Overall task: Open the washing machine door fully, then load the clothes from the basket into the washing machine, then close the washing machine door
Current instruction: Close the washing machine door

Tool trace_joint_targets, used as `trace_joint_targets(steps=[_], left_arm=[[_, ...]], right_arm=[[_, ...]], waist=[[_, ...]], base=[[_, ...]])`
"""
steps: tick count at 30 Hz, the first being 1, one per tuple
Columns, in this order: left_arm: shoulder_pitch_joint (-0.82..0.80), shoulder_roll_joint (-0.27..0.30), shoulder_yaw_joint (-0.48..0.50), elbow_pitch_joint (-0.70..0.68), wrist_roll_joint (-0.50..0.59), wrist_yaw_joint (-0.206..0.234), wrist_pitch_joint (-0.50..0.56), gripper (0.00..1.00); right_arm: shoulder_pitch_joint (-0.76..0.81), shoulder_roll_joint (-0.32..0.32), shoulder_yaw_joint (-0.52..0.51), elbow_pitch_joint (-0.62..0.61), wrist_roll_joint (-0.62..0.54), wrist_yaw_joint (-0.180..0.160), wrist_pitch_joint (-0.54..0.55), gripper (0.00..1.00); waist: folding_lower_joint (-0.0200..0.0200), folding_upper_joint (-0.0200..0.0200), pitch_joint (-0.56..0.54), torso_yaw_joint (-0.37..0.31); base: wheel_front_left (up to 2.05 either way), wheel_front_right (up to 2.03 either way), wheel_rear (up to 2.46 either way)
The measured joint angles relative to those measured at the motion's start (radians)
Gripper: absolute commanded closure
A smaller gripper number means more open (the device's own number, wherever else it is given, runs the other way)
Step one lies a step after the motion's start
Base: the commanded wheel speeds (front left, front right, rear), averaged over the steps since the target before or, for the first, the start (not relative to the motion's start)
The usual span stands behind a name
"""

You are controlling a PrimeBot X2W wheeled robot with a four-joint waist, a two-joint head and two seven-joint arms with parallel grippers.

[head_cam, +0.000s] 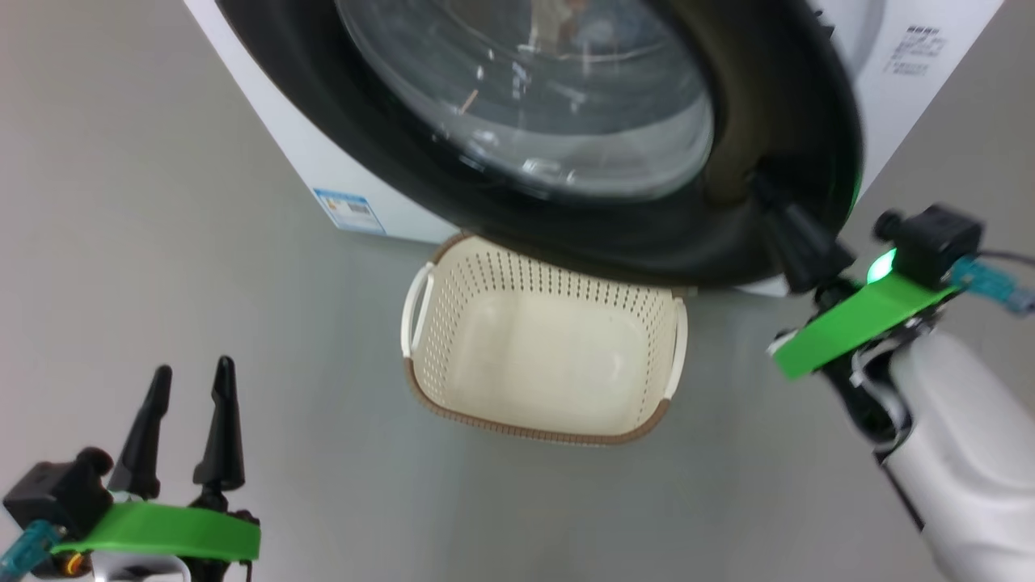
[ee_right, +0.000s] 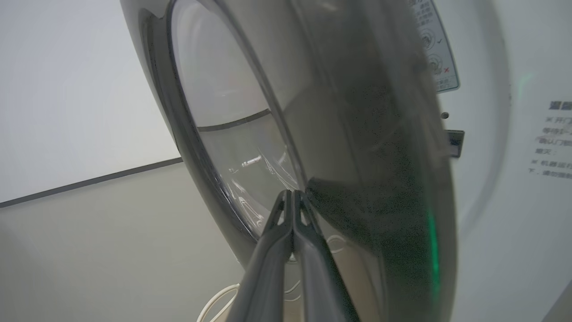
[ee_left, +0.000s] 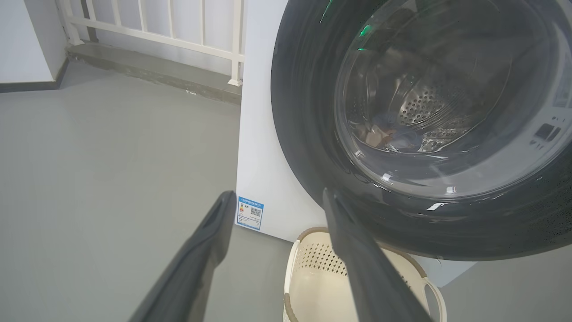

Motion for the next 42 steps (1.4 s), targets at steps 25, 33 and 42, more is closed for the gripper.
trace_joint_targets(steps=[25,33,42], left_arm=[[-0.102,0.022,0.018,-0.035,-0.022,0.000,0.000,0.00],[-0.102,0.018,0.011,-0.019,-0.021,0.000,0.000,0.00],[-0.069,0.007,0.002,0.016,-0.012,0.000,0.000,0.00]], right_arm=[[-0.266,0.009,-0.179,0.078,-0.170,0.018,0.000,1.00],[-0.230,0.014,-0.201,0.075,-0.165,0.008,0.000,1.00],[-0.059,0.047,-0.173,0.027,-0.150,0.003,0.000,0.00]], waist=[[0.0000,0.0000,0.201,-0.001],[0.0000,0.0000,0.153,-0.010],[0.0000,0.0000,0.030,-0.032]], base=[[0.00,0.00,0.00],[0.00,0.00,0.00],[0.00,0.00,0.00]])
